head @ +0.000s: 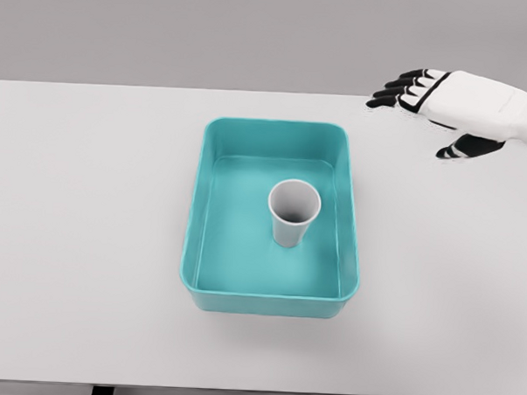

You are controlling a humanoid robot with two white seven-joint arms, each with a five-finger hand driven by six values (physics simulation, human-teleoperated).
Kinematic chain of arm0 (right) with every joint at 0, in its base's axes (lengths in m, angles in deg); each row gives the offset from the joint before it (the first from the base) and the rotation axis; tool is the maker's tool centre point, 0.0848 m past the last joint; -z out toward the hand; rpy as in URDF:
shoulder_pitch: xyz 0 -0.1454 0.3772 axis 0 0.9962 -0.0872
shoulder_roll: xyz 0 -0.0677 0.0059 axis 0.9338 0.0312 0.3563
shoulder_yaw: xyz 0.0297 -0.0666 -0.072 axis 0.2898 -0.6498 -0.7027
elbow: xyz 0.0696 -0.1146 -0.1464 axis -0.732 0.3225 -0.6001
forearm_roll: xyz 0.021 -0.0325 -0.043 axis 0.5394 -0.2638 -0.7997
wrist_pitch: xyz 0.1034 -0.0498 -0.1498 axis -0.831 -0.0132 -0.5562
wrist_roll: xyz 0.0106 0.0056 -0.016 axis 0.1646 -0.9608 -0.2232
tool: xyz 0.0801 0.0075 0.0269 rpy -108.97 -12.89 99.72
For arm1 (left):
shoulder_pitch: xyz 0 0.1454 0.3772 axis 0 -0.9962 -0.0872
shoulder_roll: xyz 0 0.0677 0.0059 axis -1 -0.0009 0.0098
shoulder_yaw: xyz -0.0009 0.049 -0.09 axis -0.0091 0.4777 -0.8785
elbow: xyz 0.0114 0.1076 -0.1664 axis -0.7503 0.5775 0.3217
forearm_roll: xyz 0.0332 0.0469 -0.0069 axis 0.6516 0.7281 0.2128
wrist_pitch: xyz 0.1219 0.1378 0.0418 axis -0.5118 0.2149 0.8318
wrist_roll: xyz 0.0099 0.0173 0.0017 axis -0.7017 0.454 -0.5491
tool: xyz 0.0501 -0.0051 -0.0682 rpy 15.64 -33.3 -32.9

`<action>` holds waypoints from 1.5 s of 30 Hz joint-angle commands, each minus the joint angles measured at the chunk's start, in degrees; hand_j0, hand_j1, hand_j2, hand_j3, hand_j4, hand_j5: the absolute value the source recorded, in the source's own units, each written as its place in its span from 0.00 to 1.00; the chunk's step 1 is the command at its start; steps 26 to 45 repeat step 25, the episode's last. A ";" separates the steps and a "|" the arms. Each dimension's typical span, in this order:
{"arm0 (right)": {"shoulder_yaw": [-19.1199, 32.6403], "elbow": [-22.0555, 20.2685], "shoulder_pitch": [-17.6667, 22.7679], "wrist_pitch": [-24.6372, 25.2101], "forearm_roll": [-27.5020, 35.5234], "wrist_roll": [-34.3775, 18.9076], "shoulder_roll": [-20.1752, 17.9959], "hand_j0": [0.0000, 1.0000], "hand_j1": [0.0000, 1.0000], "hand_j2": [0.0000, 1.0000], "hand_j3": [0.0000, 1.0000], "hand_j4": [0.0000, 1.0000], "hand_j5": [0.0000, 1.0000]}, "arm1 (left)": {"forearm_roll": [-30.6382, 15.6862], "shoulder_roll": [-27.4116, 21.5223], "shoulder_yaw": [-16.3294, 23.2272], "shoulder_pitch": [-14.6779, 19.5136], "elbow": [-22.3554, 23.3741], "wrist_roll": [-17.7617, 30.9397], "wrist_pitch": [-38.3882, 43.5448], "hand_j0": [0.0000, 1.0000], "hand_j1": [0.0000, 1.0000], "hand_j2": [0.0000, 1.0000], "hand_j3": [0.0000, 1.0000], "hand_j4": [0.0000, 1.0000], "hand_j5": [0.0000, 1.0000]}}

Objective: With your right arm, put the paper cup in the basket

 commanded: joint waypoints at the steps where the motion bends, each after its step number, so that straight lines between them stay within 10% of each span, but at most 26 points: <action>1: 2.71 1.10 0.09 0.12 0.62 0.04 1.59 1.00 1.00 1.00 1.00 1.00 1.00 | 0.03 -0.01 0.01 0.00 0.01 0.00 0.01 1.00 1.00 1.00 1.00 1.00 1.00; 16: 2.36 0.31 6.59 0.12 -0.17 0.04 3.52 1.00 1.00 1.00 1.00 1.00 1.00 | 0.03 -0.01 0.01 0.00 0.01 0.00 0.01 1.00 1.00 1.00 1.00 1.00 1.00; 45: 2.45 0.31 6.59 0.20 -0.43 0.04 2.90 1.00 1.00 1.00 1.00 1.00 1.00 | -0.06 -0.01 0.01 0.00 0.01 -0.09 0.01 1.00 1.00 1.00 1.00 1.00 1.00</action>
